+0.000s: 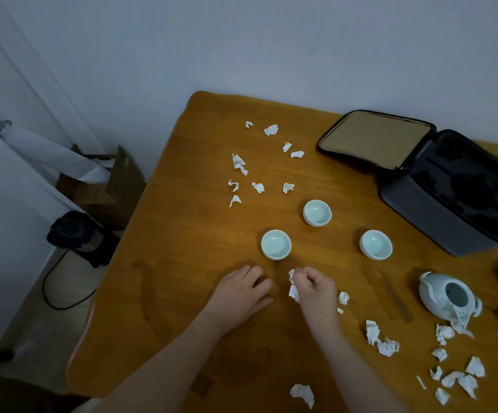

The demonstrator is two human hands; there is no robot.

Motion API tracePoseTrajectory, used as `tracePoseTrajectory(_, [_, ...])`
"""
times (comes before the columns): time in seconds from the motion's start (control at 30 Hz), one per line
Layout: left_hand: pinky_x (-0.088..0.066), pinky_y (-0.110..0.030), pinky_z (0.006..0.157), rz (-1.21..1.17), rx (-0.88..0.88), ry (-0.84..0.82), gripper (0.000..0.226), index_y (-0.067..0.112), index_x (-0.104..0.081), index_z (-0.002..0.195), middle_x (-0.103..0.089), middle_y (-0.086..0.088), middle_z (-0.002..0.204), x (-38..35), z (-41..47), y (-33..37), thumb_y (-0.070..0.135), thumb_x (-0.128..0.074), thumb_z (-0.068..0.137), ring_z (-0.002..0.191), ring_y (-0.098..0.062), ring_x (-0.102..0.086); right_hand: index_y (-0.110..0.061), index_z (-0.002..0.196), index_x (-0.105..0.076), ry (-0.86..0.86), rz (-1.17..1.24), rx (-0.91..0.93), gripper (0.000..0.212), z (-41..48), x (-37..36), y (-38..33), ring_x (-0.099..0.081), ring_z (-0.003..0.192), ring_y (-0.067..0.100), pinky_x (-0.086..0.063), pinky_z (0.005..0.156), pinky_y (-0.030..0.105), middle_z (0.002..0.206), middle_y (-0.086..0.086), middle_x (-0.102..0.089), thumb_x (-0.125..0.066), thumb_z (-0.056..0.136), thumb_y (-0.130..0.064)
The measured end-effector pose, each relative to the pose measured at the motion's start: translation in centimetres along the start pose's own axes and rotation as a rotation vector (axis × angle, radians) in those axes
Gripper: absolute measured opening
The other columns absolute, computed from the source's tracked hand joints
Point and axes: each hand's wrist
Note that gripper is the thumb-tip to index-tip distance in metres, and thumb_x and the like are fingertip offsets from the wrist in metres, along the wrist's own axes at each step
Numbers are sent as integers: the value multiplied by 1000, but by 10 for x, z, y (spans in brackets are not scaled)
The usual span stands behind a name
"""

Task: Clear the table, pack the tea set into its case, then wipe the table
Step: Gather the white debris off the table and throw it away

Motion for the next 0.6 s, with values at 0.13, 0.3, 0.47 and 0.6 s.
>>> tracePoseTrajectory(0.13, [-45,-17,49,3,-32,22,21,23,-60,82,-60,5,80,-2,6,-5,43,-54,88,67,-8,-57,-12,57,-38,27,57,-46,40,-1,-1,-4,-26,51,10,-23,46,24,52,-1,-29,-54,94,-10])
tracePoseTrajectory(0.3, [-38,-18,38,-3,-85,35,39,21,-62,67,-59,5,64,-11,17,-16,46,-42,89,54,-10,-56,-5,58,-39,63,80,-58,39,0,-4,-7,-26,52,14,-22,45,24,54,4,-29,-54,93,-8])
tracePoseTrajectory(0.47, [-27,-18,40,-145,139,50,47,19,-53,55,-47,5,51,-1,29,-15,46,-41,91,42,-10,-44,-12,57,-40,111,126,-102,39,3,-6,-11,-26,52,14,-22,46,27,54,3,-29,-54,93,-9])
tracePoseTrajectory(0.6, [-28,-22,50,-679,819,214,48,20,-39,55,-36,5,52,24,38,-13,36,-43,100,47,-7,-32,-17,53,-38,132,149,-144,44,6,-7,-14,-27,51,13,-23,47,27,52,1,-30,-54,93,-11])
Point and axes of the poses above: each hand's wrist, its own z-axis towards the middle knuckle, its own x-axis out of the back of the hand, y = z × x
